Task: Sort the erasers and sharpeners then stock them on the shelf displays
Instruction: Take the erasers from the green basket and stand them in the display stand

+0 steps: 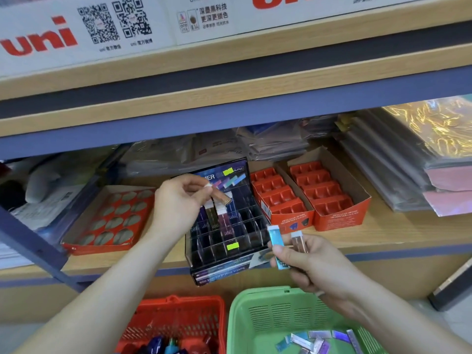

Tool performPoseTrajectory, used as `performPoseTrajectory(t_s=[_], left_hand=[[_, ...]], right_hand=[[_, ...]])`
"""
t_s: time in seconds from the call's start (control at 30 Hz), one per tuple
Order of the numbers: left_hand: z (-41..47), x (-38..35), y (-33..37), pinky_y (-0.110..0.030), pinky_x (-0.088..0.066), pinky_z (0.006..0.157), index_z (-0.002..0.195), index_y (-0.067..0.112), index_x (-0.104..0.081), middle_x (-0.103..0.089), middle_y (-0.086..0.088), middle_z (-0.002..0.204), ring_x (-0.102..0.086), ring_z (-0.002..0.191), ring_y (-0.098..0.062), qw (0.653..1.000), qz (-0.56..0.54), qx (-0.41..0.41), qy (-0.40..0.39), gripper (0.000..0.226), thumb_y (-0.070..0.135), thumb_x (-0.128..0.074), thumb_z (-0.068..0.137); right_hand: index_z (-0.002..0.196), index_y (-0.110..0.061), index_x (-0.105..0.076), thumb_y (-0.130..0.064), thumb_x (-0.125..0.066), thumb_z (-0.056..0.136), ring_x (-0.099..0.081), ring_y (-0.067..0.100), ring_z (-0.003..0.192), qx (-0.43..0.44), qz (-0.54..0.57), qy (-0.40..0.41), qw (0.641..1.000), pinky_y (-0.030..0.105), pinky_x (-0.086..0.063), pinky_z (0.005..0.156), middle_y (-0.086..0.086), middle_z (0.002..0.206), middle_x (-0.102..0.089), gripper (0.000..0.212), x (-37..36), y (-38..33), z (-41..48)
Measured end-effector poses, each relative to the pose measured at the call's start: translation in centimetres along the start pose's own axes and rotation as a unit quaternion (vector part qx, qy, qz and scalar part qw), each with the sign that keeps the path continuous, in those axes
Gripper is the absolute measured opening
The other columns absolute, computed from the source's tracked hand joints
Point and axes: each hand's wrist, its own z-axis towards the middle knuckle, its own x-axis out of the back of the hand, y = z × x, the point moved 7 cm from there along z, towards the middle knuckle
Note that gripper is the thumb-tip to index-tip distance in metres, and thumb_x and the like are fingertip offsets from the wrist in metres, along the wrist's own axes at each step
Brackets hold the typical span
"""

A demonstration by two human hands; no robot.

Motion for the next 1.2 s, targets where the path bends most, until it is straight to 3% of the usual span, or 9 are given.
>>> performPoseTrajectory(t_s=[0.13,0.37,0.5,0.6,0.7,0.8,0.9,1.03,1.2], left_hand=[[1.3,-2.9,1.1,-0.019,-0.052,0.071,0.08,0.03,-0.067,-0.067,0.015,0.077,-0.064,0.077,-0.001,0.994,0.098,-0.048,-0.026,0.011,0.021,-0.072,0.084],[2.8,-7.1,1.0,-0.024,-0.046,0.071,0.097,0.018,-0.072,-0.072,0.003,0.091,-0.063,0.08,-0.015,0.954,0.255,-0.131,-0.081,0.012,0.024,-0.065,0.09],[2.8,-9.1,1.3,-0.028,-0.042,0.069,0.101,0.014,-0.071,-0.065,-0.005,0.1,-0.06,0.091,-0.024,0.901,0.369,-0.21,-0.093,0.016,0.022,-0.061,0.091],[2.9,-9.3,1.4,-0.03,-0.043,0.067,0.103,0.014,-0.067,-0.065,-0.005,0.099,-0.062,0.091,-0.027,0.895,0.392,-0.195,-0.081,0.016,0.021,-0.062,0.089],[1.9,-8.3,2.7,-0.026,-0.04,0.066,0.097,0.018,-0.069,-0.069,0.0,0.094,-0.062,0.085,-0.021,0.925,0.338,-0.164,-0.057,0.012,0.024,-0.06,0.091],[-1.0,-7.8,3.2,-0.024,-0.049,0.064,0.084,0.024,-0.071,-0.072,0.007,0.077,-0.063,0.068,-0.01,0.984,0.109,-0.045,-0.131,0.018,0.032,-0.057,0.094],[-5.1,-8.1,3.3,-0.022,-0.053,0.06,0.083,0.025,-0.074,-0.072,0.007,0.073,-0.06,0.061,-0.005,0.976,-0.066,0.044,-0.202,0.01,0.027,-0.066,0.089],[-7.6,-6.8,2.1,-0.023,-0.056,0.063,0.08,0.017,-0.076,-0.073,-0.003,0.071,-0.066,0.064,-0.012,0.968,-0.156,0.106,-0.164,0.008,0.009,-0.074,0.08],[-7.3,-2.8,0.6,-0.022,-0.054,0.061,0.081,0.014,-0.074,-0.073,-0.006,0.07,-0.067,0.062,-0.017,0.982,-0.134,0.107,-0.08,0.011,0.004,-0.076,0.076]], right_hand=[[0.097,-0.014,-0.058,-0.027,-0.062,0.093,-0.024,0.007,0.038,-0.011,0.021,0.019,1.0,0.016,-0.018,0.034,0.004,0.059,-0.056,0.015,0.3,0.3,0.5],[0.109,-0.004,-0.062,-0.024,-0.057,0.097,-0.029,0.007,0.042,-0.031,0.038,0.02,0.999,0.017,-0.017,0.035,-0.002,0.056,-0.047,0.024,0.9,0.9,1.1],[0.09,-0.008,-0.056,-0.017,-0.06,0.094,-0.033,0.006,0.044,-0.017,0.04,0.005,0.999,0.017,-0.017,0.037,-0.002,0.059,-0.046,0.011,1.0,0.6,1.0],[0.075,-0.014,-0.051,-0.015,-0.061,0.094,-0.031,0.005,0.041,-0.003,0.052,0.001,0.999,0.014,-0.021,0.033,-0.002,0.058,-0.045,0.022,1.0,0.3,1.0],[0.076,-0.014,-0.052,-0.014,-0.061,0.093,-0.03,0.006,0.043,0.005,0.058,0.003,0.998,0.015,-0.022,0.035,-0.001,0.059,-0.046,0.02,1.0,0.0,0.9],[0.083,-0.012,-0.055,-0.014,-0.062,0.093,-0.029,0.007,0.044,0.014,0.041,0.008,0.999,0.016,-0.02,0.037,0.0,0.06,-0.045,0.013,1.1,-0.2,0.9],[0.081,-0.015,-0.06,-0.015,-0.062,0.093,-0.027,0.008,0.045,0.019,0.006,0.0,1.0,0.017,-0.019,0.038,0.0,0.059,-0.04,0.012,0.9,-0.3,1.0],[0.091,-0.015,-0.066,-0.013,-0.061,0.092,-0.032,0.008,0.046,-0.014,0.02,0.01,1.0,0.017,-0.019,0.037,-0.002,0.061,-0.043,0.005,0.9,0.5,1.0],[0.117,-0.004,-0.058,0.008,-0.056,0.085,-0.055,0.016,0.061,-0.06,0.156,0.007,0.986,0.021,-0.033,0.043,0.016,0.092,-0.072,0.034,0.7,0.7,1.0]])
